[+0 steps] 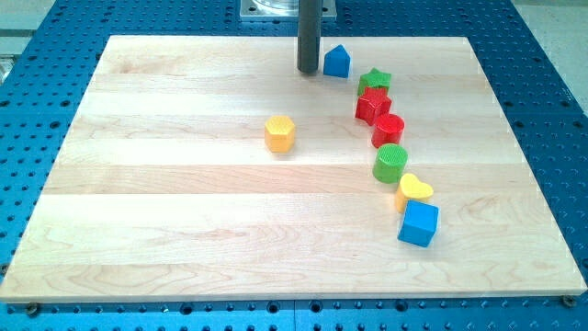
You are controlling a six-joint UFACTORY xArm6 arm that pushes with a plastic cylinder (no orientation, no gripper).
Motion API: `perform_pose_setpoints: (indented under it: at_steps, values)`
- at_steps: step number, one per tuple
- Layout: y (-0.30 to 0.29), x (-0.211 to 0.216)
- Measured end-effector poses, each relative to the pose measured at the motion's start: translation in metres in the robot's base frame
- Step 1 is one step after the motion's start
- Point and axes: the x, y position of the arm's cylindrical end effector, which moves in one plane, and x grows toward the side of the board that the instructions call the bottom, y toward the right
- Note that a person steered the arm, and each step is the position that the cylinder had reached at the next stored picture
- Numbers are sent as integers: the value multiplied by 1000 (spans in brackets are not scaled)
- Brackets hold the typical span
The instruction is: Place the blue triangle above the green star
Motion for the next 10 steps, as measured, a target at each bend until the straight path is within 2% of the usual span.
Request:
perform_pose_setpoints:
  at_steps: [1,3,6,7,9,10]
  values:
    - [8,-12]
    - [38,11]
    - [70,-1]
    - [74,1]
    - [74,31]
    - [55,34]
